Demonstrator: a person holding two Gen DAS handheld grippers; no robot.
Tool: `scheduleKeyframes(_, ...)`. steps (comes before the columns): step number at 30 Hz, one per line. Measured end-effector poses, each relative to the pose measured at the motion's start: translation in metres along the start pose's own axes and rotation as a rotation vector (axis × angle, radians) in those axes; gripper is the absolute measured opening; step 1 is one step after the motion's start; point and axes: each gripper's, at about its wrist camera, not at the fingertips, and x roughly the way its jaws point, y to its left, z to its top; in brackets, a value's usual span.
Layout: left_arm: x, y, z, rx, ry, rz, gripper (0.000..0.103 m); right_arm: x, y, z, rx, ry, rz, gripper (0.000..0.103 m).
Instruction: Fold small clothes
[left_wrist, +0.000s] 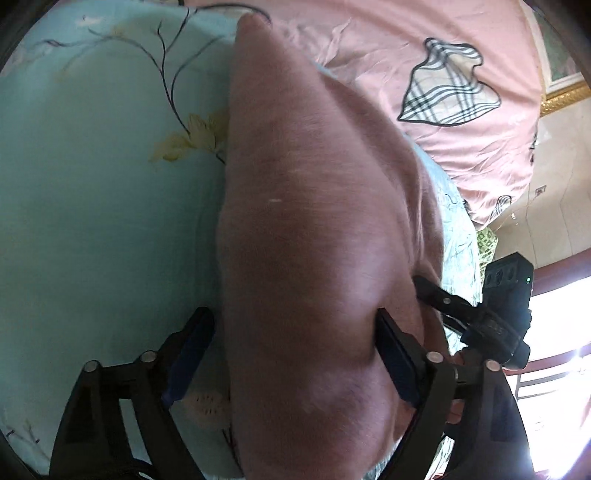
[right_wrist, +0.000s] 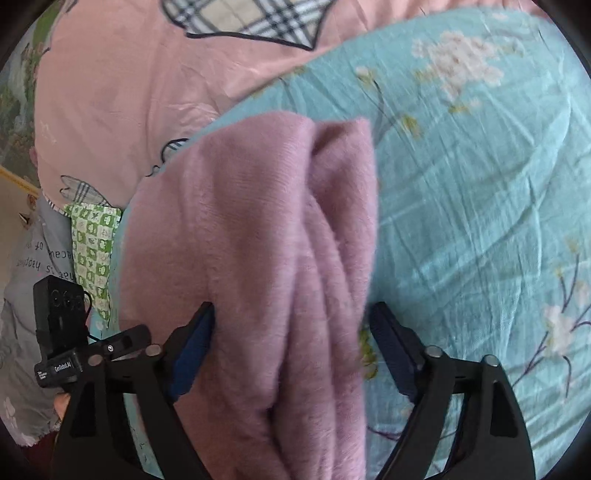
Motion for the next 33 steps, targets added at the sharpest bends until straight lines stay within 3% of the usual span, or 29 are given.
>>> scheduleKeyframes(1, 0.006, 0.001, 0.001, 0.002, 0.006, 0.002, 0.090, 0.002, -0.006, -0.001, 0.018, 0.005, 0.027, 0.047)
scheduleKeyframes(2, 0.009, 0.000, 0.002, 0.007, 0.004, 0.004, 0.091, 0.004, -0.014, -0.002, 0.053, 0.017, 0.070, 0.039)
scheduleKeyframes(5, 0.016, -0.005, 0.005, 0.039, -0.003, 0.014, 0.091, 0.004, -0.030, -0.005, 0.112, 0.019, 0.145, 0.032)
scheduleKeyframes(6, 0.017, -0.008, 0.005, 0.050, -0.011, 0.015, 0.088, 0.004, -0.033, -0.006, 0.126, 0.019, 0.160, 0.032)
scheduleKeyframes(7, 0.018, -0.010, 0.006, 0.058, -0.016, 0.000, 0.066, 0.004, -0.035, -0.007, 0.144, 0.018, 0.173, 0.031)
scheduleKeyframes(8, 0.019, -0.011, 0.007, 0.057, -0.010, -0.035, 0.058, 0.004, -0.036, -0.008, 0.160, 0.014, 0.183, 0.030)
scheduleKeyframes(11, 0.012, -0.013, 0.005, 0.070, -0.038, -0.051, 0.044, -0.003, -0.026, -0.011, 0.153, -0.005, 0.172, 0.029)
scheduleKeyframes(17, -0.036, -0.019, -0.015, 0.115, -0.100, -0.038, 0.041, -0.030, 0.018, -0.016, 0.083, -0.032, 0.217, 0.028)
scheduleKeyframes(21, -0.089, 0.005, -0.036, 0.077, -0.145, -0.032, 0.041, -0.029, 0.056, -0.029, 0.034, -0.006, 0.266, 0.028)
scheduleKeyframes(27, -0.151, 0.067, -0.068, 0.003, -0.191, 0.047, 0.041, 0.010, 0.123, -0.067, -0.056, 0.081, 0.360, 0.028)
scheduleKeyframes(33, -0.152, 0.118, -0.077, -0.053, -0.186, 0.110, 0.043, 0.069, 0.167, -0.089, -0.107, 0.178, 0.379, 0.028)
